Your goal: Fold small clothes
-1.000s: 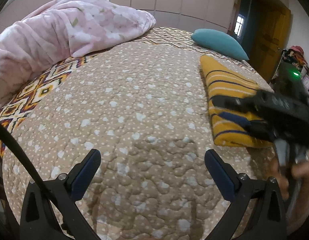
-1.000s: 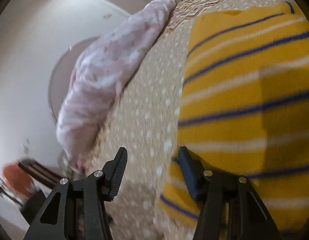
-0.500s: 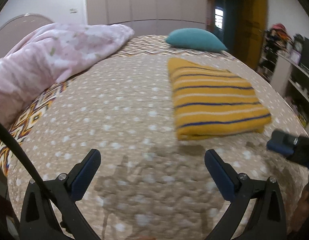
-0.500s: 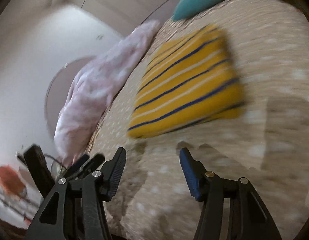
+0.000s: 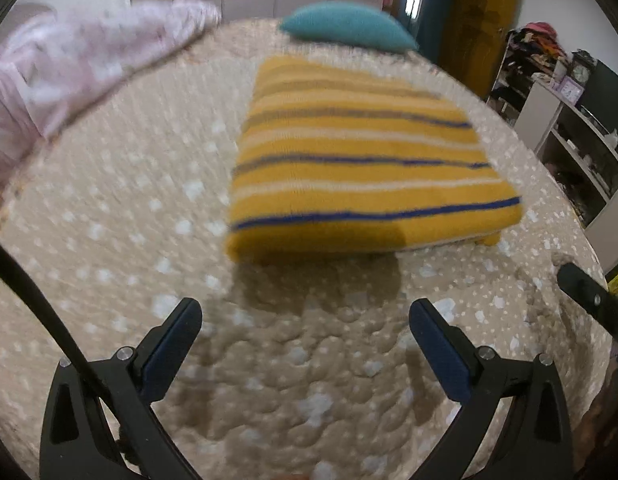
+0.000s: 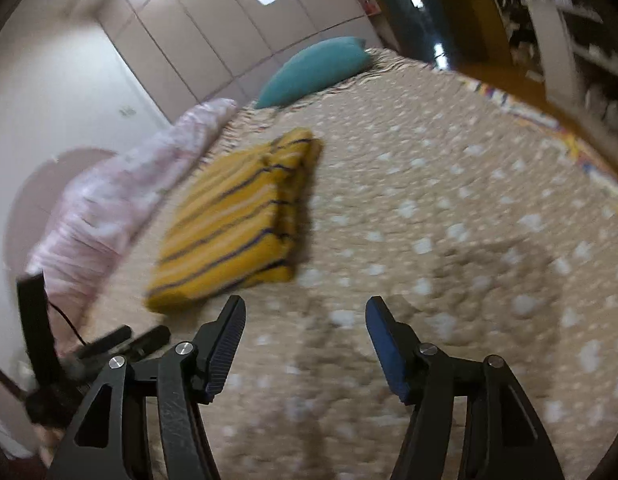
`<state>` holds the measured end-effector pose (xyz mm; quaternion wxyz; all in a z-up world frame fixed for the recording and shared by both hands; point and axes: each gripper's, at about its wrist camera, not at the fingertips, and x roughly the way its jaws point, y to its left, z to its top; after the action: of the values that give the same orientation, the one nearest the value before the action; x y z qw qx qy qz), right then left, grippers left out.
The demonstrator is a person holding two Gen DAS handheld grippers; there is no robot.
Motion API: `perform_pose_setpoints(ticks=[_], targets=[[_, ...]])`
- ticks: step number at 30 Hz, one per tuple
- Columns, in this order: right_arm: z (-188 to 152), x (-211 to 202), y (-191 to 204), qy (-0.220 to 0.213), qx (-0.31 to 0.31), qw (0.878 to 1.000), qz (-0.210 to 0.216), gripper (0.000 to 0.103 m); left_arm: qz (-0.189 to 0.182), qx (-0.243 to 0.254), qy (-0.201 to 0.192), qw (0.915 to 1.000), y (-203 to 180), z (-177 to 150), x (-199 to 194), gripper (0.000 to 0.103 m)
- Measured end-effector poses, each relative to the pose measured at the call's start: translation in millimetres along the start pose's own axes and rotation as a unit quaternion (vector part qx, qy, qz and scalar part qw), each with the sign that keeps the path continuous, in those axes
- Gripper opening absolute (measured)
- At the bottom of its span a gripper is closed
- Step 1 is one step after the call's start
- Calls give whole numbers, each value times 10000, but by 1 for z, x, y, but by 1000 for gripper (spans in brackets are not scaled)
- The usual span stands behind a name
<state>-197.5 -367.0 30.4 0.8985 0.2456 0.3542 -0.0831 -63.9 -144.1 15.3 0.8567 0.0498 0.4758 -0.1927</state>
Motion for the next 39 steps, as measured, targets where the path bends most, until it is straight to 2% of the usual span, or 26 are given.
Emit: perform_pose_setpoints(ticks=[2,7,11,14,22,31,39], targets=[[-2,3,3,50,-95,9997,-212,68,37,-61,194,9998,-1,0,12,103],[-3,14,10,261,-166,9976,-625,68,173,103,160,9997,-8,-7,14,103],[-1,23,17,368,-213,9955,-851,70,226,67,318,9992,-9,-7,17,103],[2,27,23,456,-302,9944,-905,73,273,38,419,9987,-10,-1,21,103],[1,29,28,503,-343,9932,-990,73,202,-41,542,9983,-5,5,24,103],[-3,27,36,501,-523,9909,-1132,73,-127,-416,478,9979,-1,-4,-5,103],[-4,26,36,523,-511,9905,-1161,73,149,-315,165,9993,-2,-5,-27,103]])
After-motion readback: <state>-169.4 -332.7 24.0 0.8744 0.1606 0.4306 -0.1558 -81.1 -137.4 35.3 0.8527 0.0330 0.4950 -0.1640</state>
